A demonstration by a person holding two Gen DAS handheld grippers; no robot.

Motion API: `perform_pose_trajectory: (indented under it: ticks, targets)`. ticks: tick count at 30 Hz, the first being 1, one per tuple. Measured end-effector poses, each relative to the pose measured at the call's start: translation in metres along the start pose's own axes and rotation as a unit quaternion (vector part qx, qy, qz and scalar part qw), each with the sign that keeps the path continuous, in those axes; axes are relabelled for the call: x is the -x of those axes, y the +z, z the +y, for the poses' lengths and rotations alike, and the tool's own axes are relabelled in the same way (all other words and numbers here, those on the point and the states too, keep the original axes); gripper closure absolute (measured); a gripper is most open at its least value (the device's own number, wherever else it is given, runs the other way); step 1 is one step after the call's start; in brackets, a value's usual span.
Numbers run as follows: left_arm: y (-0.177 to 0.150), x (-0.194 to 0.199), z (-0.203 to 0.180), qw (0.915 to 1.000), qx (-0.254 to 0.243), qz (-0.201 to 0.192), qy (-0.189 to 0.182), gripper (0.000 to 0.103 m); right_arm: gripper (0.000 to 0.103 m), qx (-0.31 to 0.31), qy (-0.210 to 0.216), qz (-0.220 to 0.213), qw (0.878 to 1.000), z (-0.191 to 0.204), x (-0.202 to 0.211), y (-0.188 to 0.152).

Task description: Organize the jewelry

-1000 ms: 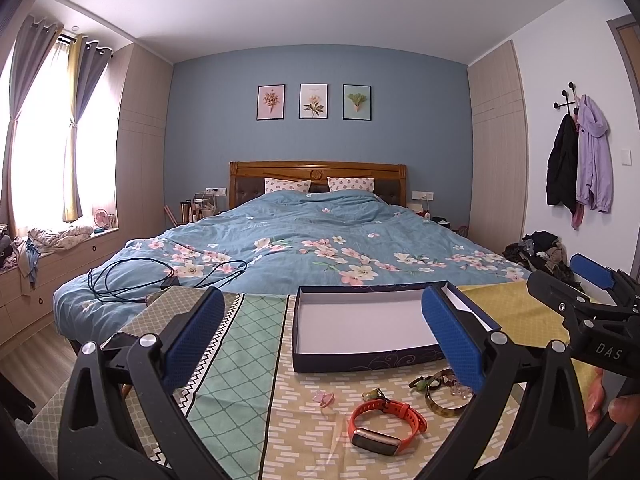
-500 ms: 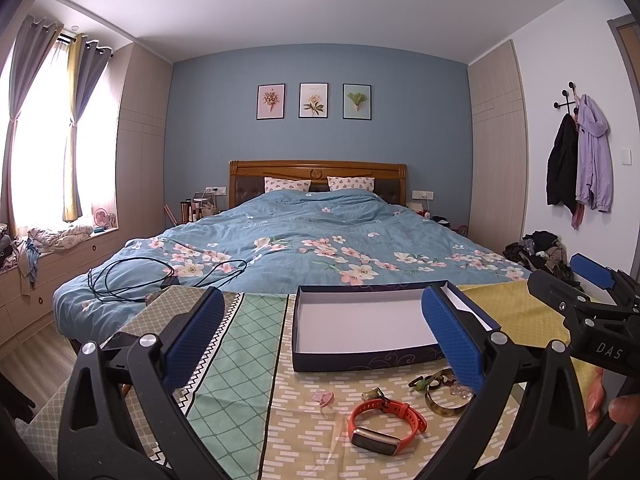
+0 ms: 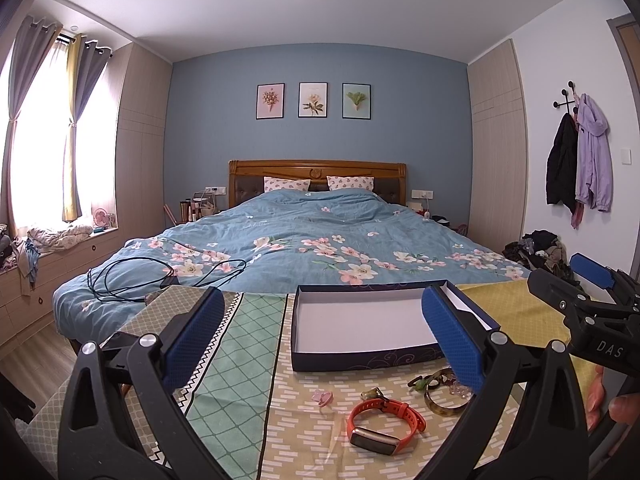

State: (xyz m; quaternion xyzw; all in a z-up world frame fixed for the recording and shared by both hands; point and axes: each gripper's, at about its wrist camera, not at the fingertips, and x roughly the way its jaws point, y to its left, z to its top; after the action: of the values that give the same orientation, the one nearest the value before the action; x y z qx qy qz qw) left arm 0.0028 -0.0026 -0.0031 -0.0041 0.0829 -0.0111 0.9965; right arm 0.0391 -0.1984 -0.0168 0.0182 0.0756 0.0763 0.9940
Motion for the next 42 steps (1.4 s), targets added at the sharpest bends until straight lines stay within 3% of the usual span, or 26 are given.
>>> perform_pose_trajectory:
  ticks: [21,24,30,31,36,40,42]
  targets:
    - [-0.002,-0.007,-0.002,0.9998,-0.002,0.017,-0.002,0.006,0.007,-0.003,0.003,0.016,1.000,-0.002,-0.004,0.001]
    - [-0.003,-0.014,0.001,0.9995,-0.001,0.032,-0.007,0.006,0.007,-0.010,0.006,0.035,0.999,-0.007,-0.009,0.000]
    - [-0.019,-0.047,0.009,0.9937,-0.006,0.110,-0.020,0.006,0.007,-0.027,0.014,0.142,0.989,-0.021,-0.042,-0.015]
    - [-0.023,-0.054,0.010,0.9920,-0.007,0.124,-0.022,0.006,0.009,-0.026,0.017,0.167,0.985,-0.022,-0.049,-0.020]
    - [-0.043,-0.080,0.013,0.9813,-0.019,0.186,-0.044,0.007,0.040,-0.037,0.054,0.245,0.967,-0.022,-0.069,-0.041]
    - [-0.060,-0.100,0.007,0.9693,-0.036,0.230,-0.080,0.020,0.057,-0.040,0.096,0.285,0.953,-0.015,-0.077,-0.055]
    - [-0.067,-0.105,0.002,0.9646,-0.045,0.243,-0.093,0.024,0.074,-0.044,0.111,0.300,0.946,-0.011,-0.079,-0.059]
